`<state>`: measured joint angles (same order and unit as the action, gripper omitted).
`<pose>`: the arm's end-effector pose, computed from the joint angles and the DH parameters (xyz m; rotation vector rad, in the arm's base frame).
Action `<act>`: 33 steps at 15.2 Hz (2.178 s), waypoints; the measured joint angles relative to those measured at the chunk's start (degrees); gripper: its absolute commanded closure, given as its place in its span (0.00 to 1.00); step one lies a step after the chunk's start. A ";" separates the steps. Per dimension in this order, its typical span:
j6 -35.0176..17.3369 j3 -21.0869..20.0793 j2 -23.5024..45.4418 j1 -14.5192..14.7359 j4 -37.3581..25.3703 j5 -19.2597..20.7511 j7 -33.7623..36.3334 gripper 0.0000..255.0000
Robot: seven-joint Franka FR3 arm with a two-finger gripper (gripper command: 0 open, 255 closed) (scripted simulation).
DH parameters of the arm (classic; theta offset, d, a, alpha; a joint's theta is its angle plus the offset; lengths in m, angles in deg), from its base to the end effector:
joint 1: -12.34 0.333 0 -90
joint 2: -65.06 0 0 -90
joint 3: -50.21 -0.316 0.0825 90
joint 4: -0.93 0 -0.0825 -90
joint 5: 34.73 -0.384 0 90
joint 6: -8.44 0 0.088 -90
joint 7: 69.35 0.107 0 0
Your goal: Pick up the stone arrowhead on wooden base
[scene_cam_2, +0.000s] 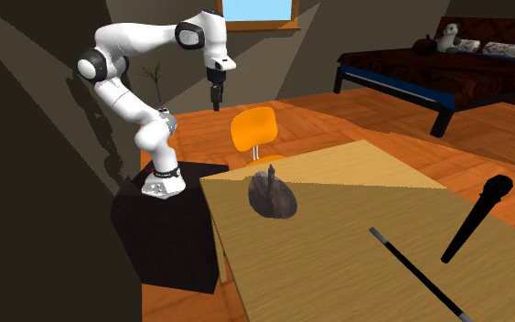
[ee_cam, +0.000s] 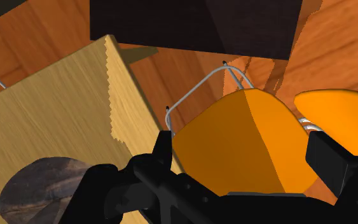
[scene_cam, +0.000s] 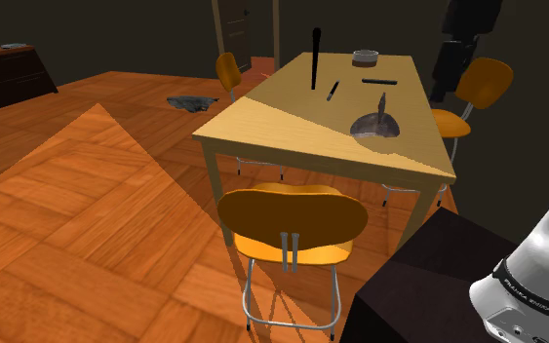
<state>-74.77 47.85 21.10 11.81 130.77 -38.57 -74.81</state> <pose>0.2997 0.0220 0.6164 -3.0952 -0.1881 0.0708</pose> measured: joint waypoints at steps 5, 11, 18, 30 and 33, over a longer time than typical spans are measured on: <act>-3.05 2.10 4.08 -0.89 -0.72 2.48 -3.11 0.00; -9.02 5.73 13.31 -2.40 -3.82 6.49 -8.63 0.00; -15.16 9.77 25.90 -4.08 -10.55 9.67 -14.84 0.00; -19.88 14.34 48.97 -7.13 -29.95 10.39 -24.31 0.00; -21.71 14.51 49.92 -7.36 -29.11 10.42 -24.61 0.00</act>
<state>-96.48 62.36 71.02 4.45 101.66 -28.16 -99.42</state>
